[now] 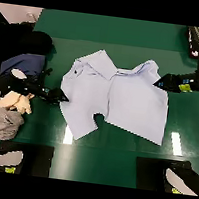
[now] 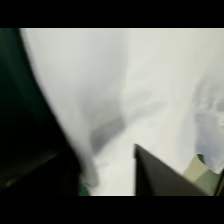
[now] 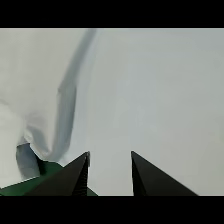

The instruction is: Fold the shirts.

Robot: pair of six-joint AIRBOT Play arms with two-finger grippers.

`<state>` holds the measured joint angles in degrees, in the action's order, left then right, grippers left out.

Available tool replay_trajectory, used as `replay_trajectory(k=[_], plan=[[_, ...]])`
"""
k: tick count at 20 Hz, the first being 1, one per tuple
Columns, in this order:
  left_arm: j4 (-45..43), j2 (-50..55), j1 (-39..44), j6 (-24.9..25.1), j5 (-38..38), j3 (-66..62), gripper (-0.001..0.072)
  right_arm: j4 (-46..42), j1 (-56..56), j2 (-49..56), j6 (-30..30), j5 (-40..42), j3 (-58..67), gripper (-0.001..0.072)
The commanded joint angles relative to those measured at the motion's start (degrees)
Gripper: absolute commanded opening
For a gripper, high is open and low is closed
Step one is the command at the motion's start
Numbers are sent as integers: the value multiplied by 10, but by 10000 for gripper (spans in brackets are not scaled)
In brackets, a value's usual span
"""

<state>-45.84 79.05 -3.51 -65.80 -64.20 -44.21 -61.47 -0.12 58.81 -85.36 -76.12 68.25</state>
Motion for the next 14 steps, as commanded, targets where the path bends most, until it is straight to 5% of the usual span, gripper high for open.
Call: replay_trajectory(k=[1,8,10,14], plan=[[3,-2,11,-12,-7,2,41,5,-11,-3,-1,-24,-3,302],[-23,-68,11,-2,-50,-88,26,-17,-163,-96,0,-56,-239,307],[-23,-91,11,-2,-50,-104,26,-15,-242,-117,18,-67,-307,403],[-22,-101,11,-2,-53,-107,26,-16,-364,-122,64,-92,-395,410]])
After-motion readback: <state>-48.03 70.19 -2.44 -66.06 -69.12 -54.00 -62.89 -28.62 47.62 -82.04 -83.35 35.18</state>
